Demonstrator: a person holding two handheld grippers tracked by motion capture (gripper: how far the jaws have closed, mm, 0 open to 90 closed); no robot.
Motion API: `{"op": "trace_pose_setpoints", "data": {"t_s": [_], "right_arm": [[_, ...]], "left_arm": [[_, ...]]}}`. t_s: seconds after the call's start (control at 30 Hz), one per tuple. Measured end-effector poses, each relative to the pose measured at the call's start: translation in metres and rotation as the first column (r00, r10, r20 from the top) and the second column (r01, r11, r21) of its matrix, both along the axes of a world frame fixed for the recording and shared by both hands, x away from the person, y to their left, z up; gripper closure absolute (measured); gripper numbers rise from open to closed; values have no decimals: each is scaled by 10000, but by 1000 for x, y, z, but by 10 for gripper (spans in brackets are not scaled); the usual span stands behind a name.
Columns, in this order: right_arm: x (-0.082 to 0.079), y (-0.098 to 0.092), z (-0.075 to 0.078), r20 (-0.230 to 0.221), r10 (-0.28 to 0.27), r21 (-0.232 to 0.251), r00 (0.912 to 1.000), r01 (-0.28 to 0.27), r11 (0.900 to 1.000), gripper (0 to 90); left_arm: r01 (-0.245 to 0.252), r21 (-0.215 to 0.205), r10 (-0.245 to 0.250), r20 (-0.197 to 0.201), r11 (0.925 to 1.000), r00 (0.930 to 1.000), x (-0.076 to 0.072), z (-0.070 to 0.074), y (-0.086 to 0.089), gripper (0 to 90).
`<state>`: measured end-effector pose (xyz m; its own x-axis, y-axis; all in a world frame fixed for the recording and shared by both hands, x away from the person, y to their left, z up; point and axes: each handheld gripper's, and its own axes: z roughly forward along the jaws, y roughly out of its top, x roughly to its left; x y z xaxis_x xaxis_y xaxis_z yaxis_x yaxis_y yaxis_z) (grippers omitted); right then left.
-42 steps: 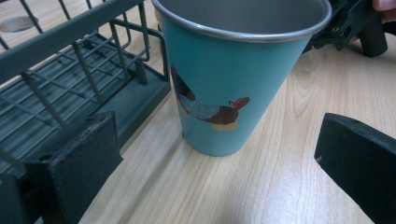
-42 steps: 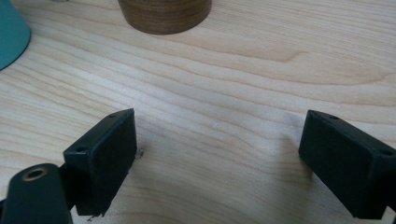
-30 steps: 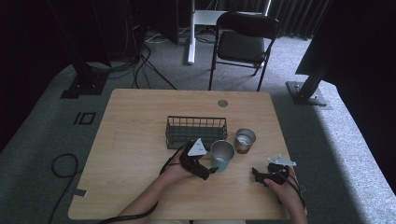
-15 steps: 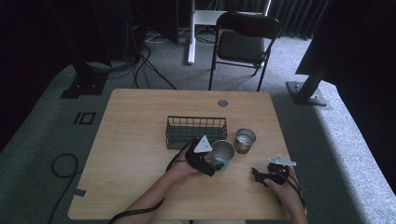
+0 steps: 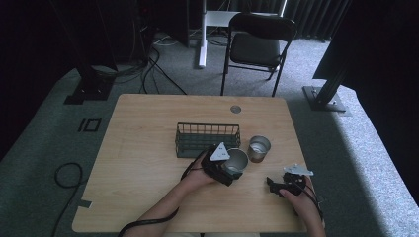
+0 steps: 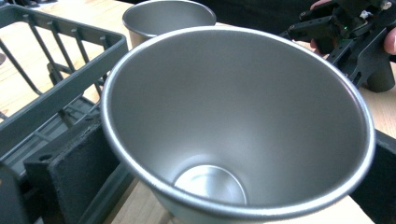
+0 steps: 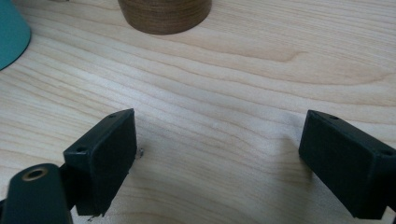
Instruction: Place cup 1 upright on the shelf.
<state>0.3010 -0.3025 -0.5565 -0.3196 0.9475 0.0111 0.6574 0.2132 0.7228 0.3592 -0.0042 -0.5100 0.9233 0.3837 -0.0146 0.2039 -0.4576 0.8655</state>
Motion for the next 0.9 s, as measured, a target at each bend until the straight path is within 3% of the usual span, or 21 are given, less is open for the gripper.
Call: {"op": "trace_pose_setpoints", "data": {"t_s": [0.67, 0.9], "right_arm": [[0, 0, 0, 0, -4, 2, 10000, 4, 10000, 110], [0, 0, 0, 0, 1, -1, 10000, -1, 10000, 110]], "left_arm": [[55, -153, -52, 189, 9999, 9998, 2, -1, -13, 60], [103, -300, -98, 162, 9995, 9998, 3, -4, -14, 134]]}}
